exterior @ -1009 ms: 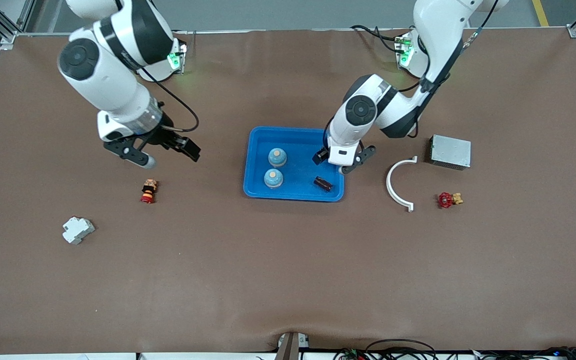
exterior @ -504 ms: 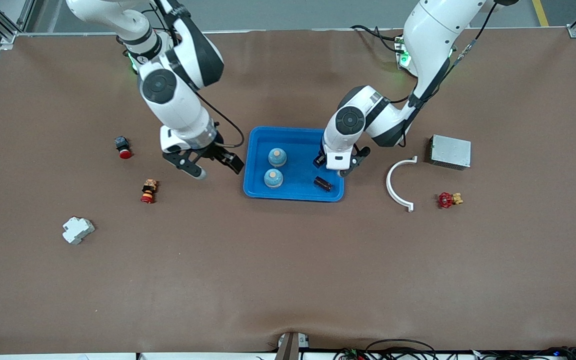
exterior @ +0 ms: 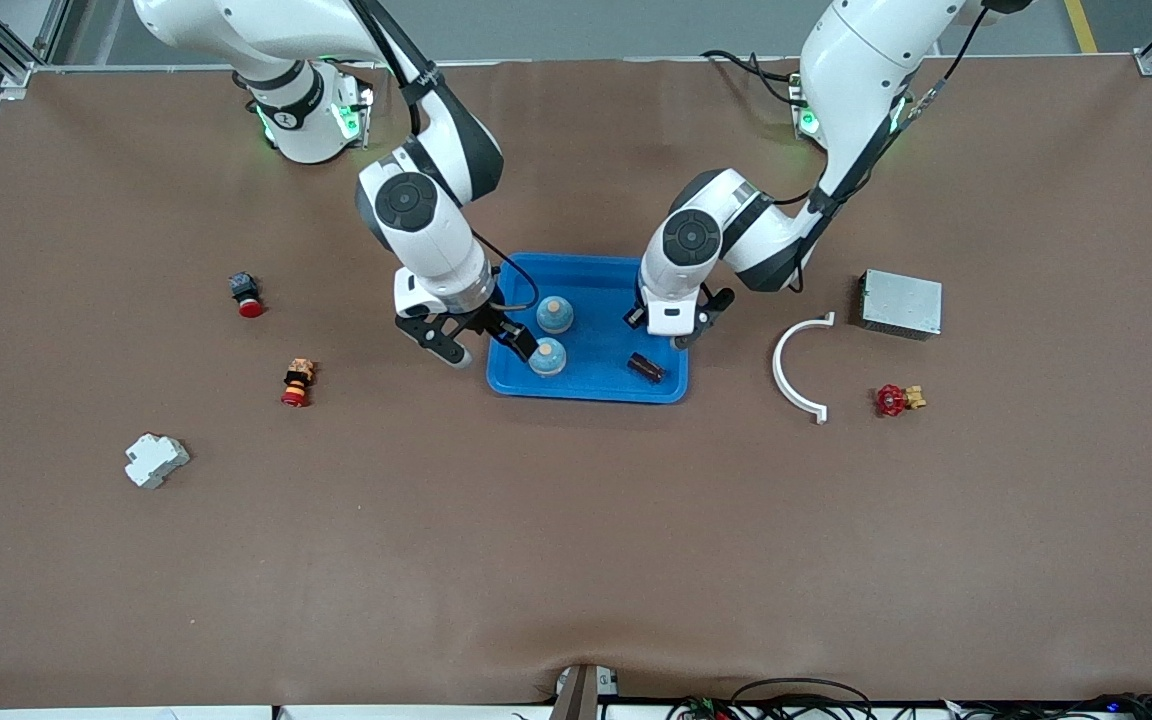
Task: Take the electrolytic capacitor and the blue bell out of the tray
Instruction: 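Grasp the capacitor with the left gripper while the right gripper grasps the bell, then place the capacitor with the left gripper while the right gripper carries the bell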
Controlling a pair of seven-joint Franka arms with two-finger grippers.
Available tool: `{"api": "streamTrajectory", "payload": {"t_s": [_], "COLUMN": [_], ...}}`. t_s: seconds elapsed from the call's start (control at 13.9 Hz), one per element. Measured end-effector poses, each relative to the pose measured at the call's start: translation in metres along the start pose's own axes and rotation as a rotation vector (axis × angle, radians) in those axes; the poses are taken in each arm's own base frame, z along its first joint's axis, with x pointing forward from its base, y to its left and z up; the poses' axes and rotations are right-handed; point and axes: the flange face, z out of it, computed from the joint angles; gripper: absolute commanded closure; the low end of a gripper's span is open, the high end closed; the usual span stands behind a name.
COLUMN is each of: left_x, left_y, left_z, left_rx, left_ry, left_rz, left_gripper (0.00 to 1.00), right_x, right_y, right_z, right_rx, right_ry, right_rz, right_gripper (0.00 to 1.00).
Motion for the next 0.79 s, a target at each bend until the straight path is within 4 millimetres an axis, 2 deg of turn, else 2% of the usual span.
{"api": "streamTrajectory", "payload": {"t_s": [0.22,0.43,0.58,0.79], "left_x": [0.004,0.026,0.062,0.139], "left_y": [0.010,0.018,0.012,-0.010], "left_z": [-0.026,-0.080,-0.111,-0.138], "left_rx": [0.063,0.137,0.131,0.134], "left_ry": [0.039,0.103,0.128,0.125], "left_rz": [0.018,0.005,-0.043,-0.089], "left_gripper": [1.00,1.00,1.00,1.00], "right_x": [-0.010,-0.021,-0.026,-0.033], "right_y": [-0.008,-0.014,-0.016,-0.019], "right_z": [0.023,0.048,0.062,0.080], "right_rx": [0.018,0.014,0.002,-0.012], "right_ry": [0.007,0.005,0.002,-0.001], "right_rz": [0.015,0.011,0.002,-0.010], "right_gripper": [0.00,0.00,0.00,0.00]}}
